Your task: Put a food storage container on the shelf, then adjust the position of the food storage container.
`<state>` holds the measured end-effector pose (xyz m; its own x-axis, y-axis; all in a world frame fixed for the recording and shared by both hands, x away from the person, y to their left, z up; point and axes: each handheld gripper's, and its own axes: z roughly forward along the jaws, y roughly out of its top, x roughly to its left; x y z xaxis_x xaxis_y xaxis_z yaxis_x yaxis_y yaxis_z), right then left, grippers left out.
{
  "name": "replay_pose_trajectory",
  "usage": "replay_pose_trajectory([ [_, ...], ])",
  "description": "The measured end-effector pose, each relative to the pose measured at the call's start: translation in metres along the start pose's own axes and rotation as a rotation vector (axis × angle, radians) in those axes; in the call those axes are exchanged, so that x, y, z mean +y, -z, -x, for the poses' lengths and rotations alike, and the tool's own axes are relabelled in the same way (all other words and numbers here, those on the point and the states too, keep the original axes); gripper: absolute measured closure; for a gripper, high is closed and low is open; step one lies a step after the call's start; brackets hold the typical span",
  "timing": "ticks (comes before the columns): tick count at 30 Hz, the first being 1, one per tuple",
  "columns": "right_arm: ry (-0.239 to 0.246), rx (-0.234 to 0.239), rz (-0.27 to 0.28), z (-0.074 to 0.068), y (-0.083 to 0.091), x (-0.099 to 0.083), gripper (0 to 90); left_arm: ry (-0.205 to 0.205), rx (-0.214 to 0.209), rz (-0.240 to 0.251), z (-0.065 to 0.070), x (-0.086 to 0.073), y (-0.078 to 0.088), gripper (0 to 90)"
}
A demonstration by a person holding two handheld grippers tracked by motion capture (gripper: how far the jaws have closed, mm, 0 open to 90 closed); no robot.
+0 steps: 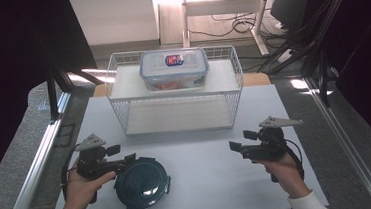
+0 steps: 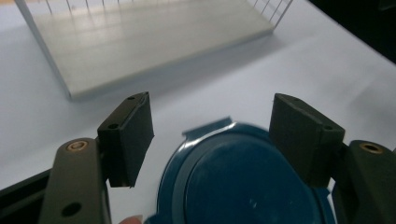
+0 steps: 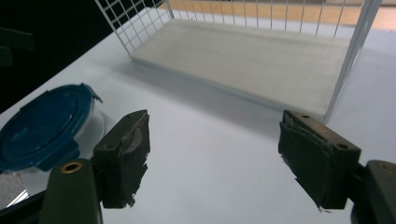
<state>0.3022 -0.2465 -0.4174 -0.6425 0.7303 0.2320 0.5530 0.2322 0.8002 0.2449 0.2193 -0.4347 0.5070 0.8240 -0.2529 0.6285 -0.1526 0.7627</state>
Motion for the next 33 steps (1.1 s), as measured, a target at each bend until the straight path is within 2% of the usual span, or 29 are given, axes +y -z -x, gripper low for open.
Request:
replay_pose_trajectory([
  [5, -0.007, -0.005, -0.015, 0.001, 0.000, -0.008, 25.6, 0.018, 0.005, -0.011, -0.003, -0.008, 0.000, 30.1],
  [15, -0.016, -0.005, -0.041, 0.002, -0.005, -0.012, 25.7, 0.024, 0.000, -0.013, -0.002, -0.010, -0.002, 30.4],
  [18, -0.028, 0.013, -0.045, 0.003, -0.006, -0.013, 25.7, 0.026, -0.003, -0.011, -0.002, -0.010, 0.000, 30.4],
  [24, -0.038, 0.004, -0.048, 0.006, -0.005, -0.014, 25.7, 0.023, 0.010, 0.003, -0.001, -0.011, 0.009, 30.3],
  [28, -0.040, -0.003, -0.053, 0.007, -0.006, -0.015, 25.7, 0.036, 0.026, 0.015, -0.004, -0.015, 0.018, 30.6],
  [33, -0.046, -0.005, -0.061, 0.008, -0.008, -0.017, 25.7, 0.050, 0.054, 0.006, -0.007, -0.024, 0.028, 32.7],
])
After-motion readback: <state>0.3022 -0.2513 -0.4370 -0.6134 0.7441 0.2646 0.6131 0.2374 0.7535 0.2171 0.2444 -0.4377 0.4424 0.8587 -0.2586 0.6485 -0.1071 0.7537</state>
